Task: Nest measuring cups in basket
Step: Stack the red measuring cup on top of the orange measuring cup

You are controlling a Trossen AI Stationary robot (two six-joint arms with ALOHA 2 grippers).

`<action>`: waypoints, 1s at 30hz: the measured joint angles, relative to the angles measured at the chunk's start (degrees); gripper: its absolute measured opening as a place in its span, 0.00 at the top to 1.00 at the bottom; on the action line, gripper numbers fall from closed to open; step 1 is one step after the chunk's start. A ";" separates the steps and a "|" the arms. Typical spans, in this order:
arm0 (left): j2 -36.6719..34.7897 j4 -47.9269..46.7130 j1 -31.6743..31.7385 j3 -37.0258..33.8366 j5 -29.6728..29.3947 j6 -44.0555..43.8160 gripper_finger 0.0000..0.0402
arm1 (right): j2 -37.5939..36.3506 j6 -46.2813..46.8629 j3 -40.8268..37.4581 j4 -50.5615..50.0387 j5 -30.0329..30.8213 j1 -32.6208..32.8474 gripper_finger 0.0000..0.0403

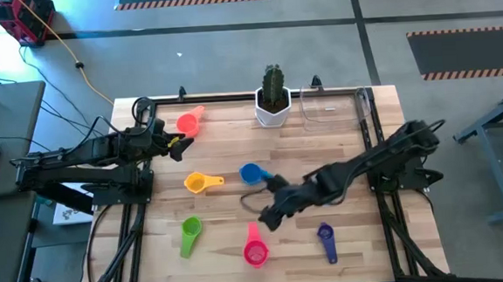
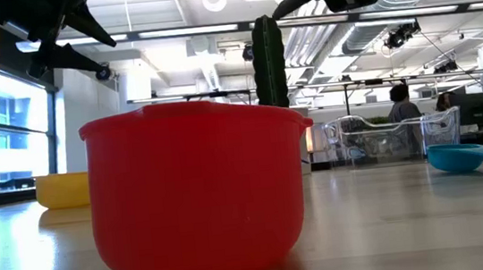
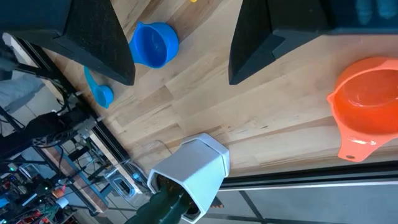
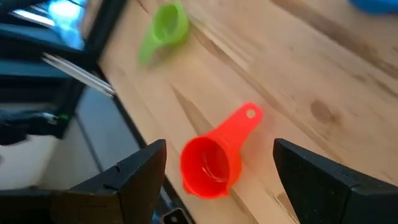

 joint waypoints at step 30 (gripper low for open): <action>0.00 0.01 0.00 -0.02 0.90 -1.09 0.38 | 22.18 0.89 8.41 -0.26 -1.12 6.90 0.29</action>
